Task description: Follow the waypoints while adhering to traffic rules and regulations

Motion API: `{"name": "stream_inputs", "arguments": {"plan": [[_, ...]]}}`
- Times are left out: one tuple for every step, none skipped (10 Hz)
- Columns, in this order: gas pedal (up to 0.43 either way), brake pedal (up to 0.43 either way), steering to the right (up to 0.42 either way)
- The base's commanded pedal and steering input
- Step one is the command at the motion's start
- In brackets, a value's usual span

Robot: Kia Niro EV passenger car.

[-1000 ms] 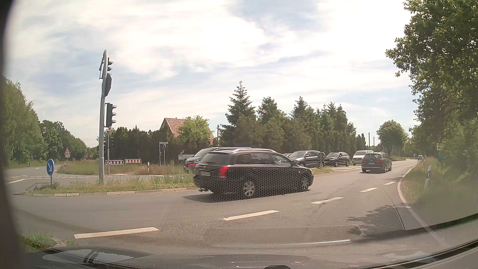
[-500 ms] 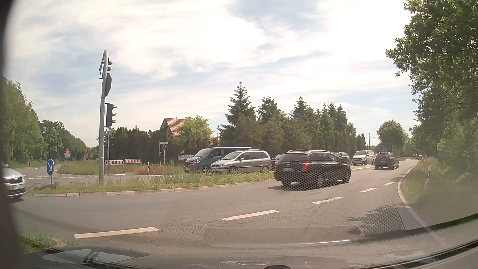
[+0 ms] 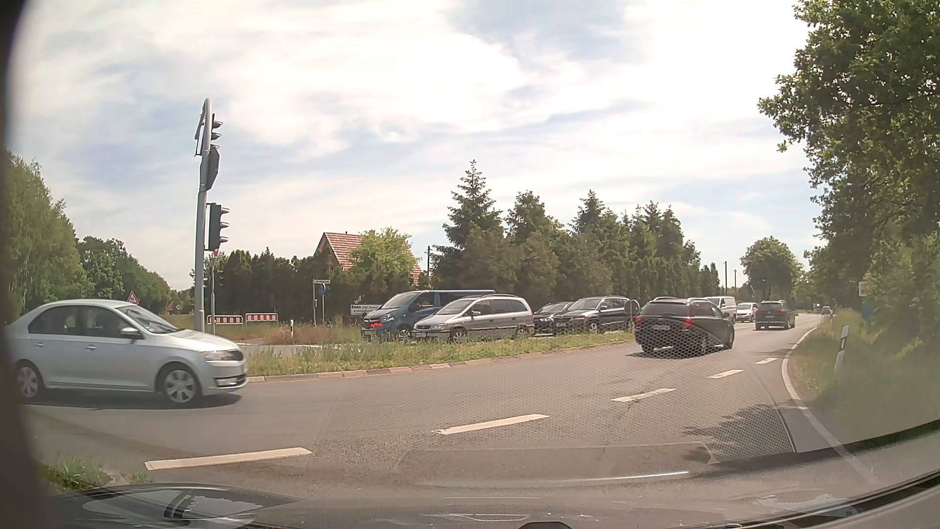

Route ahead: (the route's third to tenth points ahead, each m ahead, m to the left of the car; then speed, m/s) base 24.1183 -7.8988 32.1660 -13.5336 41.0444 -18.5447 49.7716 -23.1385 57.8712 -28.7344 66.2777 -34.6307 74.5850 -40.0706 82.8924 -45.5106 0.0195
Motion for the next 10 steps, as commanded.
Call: {"name": "stream_inputs", "arguments": {"plan": [[0.26,0.0,0.084],[0.311,0.0,0.084],[0.339,0.0,0.085],[0.358,0.0,0.085],[0.358,0.0,0.085],[0.37,0.0,0.086],[0.378,0.0,0.09],[0.39,0.0,0.092],[0.39,0.0,0.093],[0.409,0.0,0.093]]}}
